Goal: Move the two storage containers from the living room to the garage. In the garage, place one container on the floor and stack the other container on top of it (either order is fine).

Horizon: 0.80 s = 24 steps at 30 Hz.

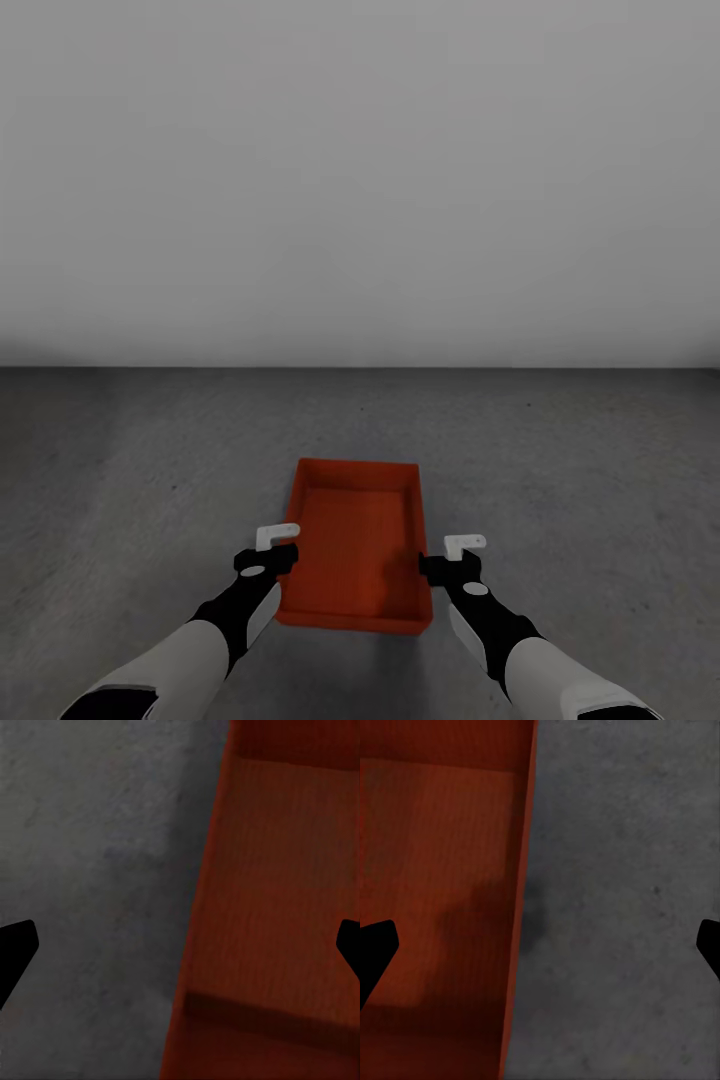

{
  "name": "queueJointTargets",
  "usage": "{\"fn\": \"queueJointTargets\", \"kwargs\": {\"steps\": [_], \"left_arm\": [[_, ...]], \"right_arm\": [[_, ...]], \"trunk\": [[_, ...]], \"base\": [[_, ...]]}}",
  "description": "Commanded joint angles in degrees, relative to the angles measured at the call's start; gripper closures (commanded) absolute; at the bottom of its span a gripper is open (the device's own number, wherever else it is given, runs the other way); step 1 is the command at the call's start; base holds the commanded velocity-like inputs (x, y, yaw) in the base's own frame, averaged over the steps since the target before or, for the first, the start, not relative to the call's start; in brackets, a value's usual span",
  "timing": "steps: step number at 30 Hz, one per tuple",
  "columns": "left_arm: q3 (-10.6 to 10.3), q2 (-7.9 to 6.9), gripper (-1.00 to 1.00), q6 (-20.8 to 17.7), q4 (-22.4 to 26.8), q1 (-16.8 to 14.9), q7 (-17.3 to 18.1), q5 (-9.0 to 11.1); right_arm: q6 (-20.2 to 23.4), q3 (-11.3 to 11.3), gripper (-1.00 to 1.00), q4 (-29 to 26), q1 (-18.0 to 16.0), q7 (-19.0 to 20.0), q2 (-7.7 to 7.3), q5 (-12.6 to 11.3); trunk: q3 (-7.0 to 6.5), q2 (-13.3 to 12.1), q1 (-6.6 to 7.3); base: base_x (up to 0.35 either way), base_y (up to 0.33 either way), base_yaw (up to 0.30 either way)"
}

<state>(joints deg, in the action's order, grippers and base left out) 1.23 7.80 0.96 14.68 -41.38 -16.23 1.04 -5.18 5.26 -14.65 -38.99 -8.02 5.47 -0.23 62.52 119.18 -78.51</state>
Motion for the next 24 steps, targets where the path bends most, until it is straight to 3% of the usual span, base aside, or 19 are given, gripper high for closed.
{"fn": "queueJointTargets", "kwargs": {"steps": [1, 24], "left_arm": [[0.14, 0.03, -1.00, 0.10, -0.01, -0.02, -0.12, 0.13], [0.16, 0.03, -1.00, 0.18, 0.03, -0.02, -0.12, 0.14]], "right_arm": [[-0.10, 0.45, -1.00, 0.06, -0.03, -0.42, -0.02, -0.04], [-0.18, 0.45, -1.00, 0.06, -0.03, -0.41, -0.02, -0.04]], "trunk": [[-0.15, -0.40, 0.23], [-4.28, -9.63, 5.28]], "base": [[0.000, 0.000, 0.000], [0.000, 0.000, 0.000]]}}
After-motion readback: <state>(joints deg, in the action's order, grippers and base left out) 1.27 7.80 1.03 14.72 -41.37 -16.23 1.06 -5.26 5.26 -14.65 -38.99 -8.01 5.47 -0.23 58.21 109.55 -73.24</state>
